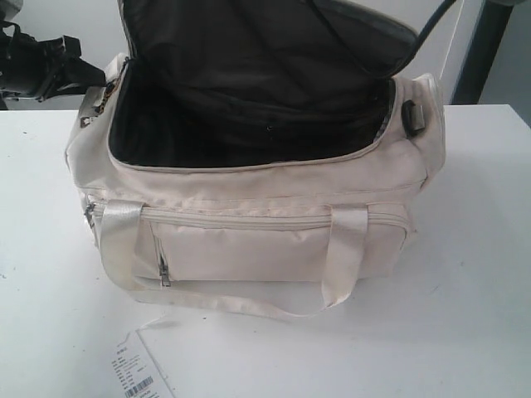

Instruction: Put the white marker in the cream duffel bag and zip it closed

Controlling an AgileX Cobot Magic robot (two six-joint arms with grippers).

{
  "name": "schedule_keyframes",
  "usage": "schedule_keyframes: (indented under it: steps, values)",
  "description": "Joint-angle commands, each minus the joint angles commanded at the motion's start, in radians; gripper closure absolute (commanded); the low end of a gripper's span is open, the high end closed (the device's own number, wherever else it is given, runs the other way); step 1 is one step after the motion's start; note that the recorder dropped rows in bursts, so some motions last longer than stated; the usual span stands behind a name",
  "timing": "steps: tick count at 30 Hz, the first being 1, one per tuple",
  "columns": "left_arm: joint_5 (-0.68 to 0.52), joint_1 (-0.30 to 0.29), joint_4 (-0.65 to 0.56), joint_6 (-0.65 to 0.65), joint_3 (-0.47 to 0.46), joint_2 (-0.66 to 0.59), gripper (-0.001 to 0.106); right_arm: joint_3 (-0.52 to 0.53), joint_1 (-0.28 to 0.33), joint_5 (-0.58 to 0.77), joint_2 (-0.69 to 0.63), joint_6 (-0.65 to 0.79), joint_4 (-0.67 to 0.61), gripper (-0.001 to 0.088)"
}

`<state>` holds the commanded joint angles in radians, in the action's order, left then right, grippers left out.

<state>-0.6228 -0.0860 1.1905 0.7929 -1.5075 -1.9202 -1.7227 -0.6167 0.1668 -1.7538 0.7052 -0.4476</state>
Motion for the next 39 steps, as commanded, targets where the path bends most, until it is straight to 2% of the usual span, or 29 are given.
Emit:
schedule_keyframes:
  steps: [3,4,6,8,10,14,15,24,27,31,39]
  values:
    - [-0.005,0.000,0.051,0.014,0.000,-0.023,0.036,0.000,0.000,0.000,0.000,0.000,0.000,0.0868]
    - [-0.010,0.000,0.074,0.034,0.000,-0.025,0.032,0.000,0.000,0.000,0.000,0.000,0.000,0.0868]
    - [-0.033,0.000,0.105,0.076,0.000,-0.034,0.034,0.000,0.000,0.000,0.000,0.000,0.000,0.0868]
    - [-0.049,0.000,0.121,0.091,0.000,-0.040,0.044,0.000,0.000,0.000,0.000,0.000,0.000,0.0868]
    - [-0.066,0.000,0.136,0.112,0.000,-0.045,0.060,0.000,0.000,0.000,0.000,0.000,0.000,0.0868]
    - [-0.086,0.000,0.163,0.128,0.000,-0.044,0.103,0.000,0.000,0.000,0.000,0.000,0.000,0.0868]
    - [-0.091,0.000,0.169,0.134,0.000,-0.044,0.105,0.000,0.000,0.000,0.000,0.000,0.000,0.0868]
    - [-0.114,0.000,0.192,0.152,0.000,-0.044,0.105,0.000,0.000,-0.011,0.000,-0.005,0.000,0.0868]
    - [-0.114,0.000,0.192,0.152,0.000,-0.044,0.105,0.000,0.000,0.023,0.000,-0.005,-0.004,0.0868]
    - [-0.114,0.000,0.192,0.152,0.000,-0.044,0.105,0.000,-0.004,0.140,0.000,-0.016,-0.006,0.0868]
    - [-0.114,-0.005,0.192,0.149,0.000,-0.044,0.105,0.000,-0.004,0.486,0.000,-0.039,-0.006,0.0868]
